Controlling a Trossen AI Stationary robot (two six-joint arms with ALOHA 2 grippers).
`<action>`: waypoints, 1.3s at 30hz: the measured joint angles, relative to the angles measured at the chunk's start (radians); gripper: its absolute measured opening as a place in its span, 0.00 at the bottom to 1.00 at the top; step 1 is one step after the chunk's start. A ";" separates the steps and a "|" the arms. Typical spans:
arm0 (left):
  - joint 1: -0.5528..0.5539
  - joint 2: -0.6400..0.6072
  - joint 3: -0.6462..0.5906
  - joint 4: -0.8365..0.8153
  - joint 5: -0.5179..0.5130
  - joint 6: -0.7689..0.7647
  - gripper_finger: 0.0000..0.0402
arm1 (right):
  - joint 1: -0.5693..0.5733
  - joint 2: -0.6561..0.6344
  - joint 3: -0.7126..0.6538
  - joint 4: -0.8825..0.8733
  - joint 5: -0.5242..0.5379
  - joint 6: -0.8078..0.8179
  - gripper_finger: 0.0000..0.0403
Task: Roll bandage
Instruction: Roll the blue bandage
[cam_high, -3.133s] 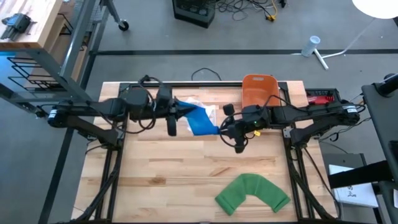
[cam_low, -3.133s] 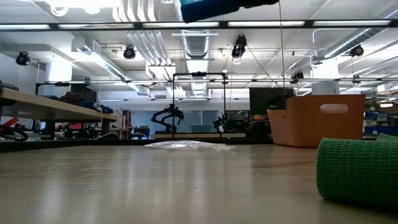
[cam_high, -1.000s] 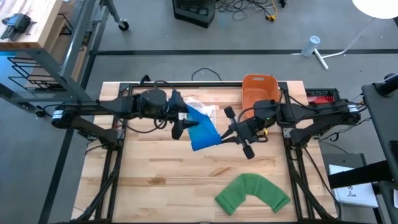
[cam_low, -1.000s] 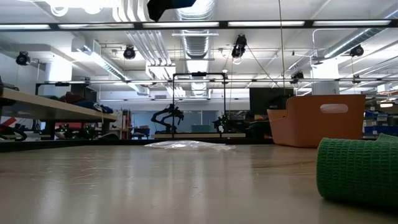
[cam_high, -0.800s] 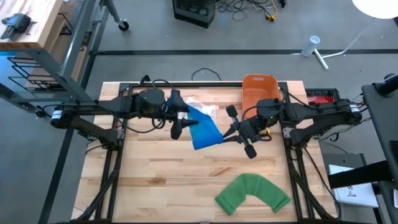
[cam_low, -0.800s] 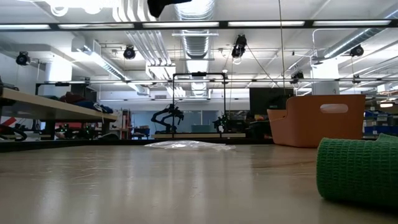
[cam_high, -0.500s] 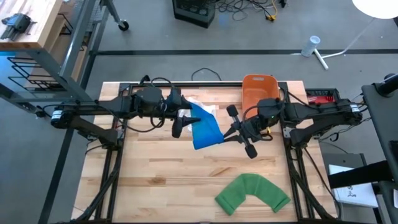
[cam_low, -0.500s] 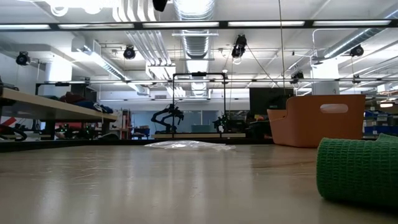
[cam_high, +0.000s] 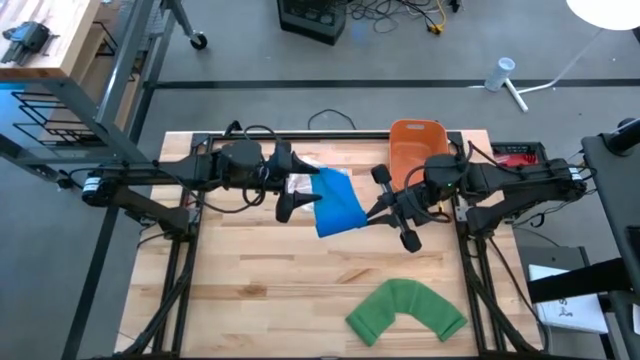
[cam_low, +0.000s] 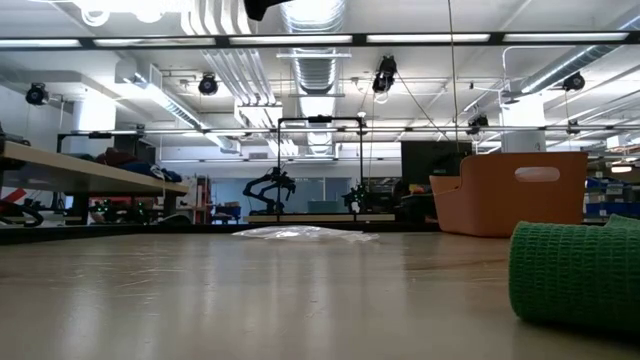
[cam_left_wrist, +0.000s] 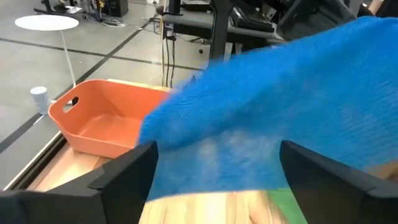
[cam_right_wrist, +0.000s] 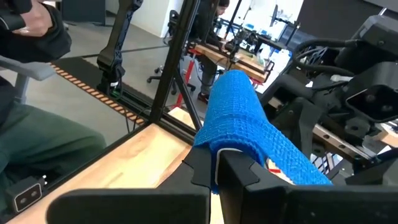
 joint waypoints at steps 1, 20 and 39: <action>0.000 0.000 0.000 -0.005 0.001 0.001 0.84 | 0.000 0.000 0.000 0.000 0.000 -0.001 0.00; -0.081 -0.023 -0.122 0.060 0.054 0.034 0.83 | 0.000 -0.020 0.000 -0.040 0.113 0.004 0.00; -0.135 -0.005 -0.325 0.595 -0.108 0.231 0.83 | 0.000 -0.022 0.000 -0.041 0.239 -0.014 0.00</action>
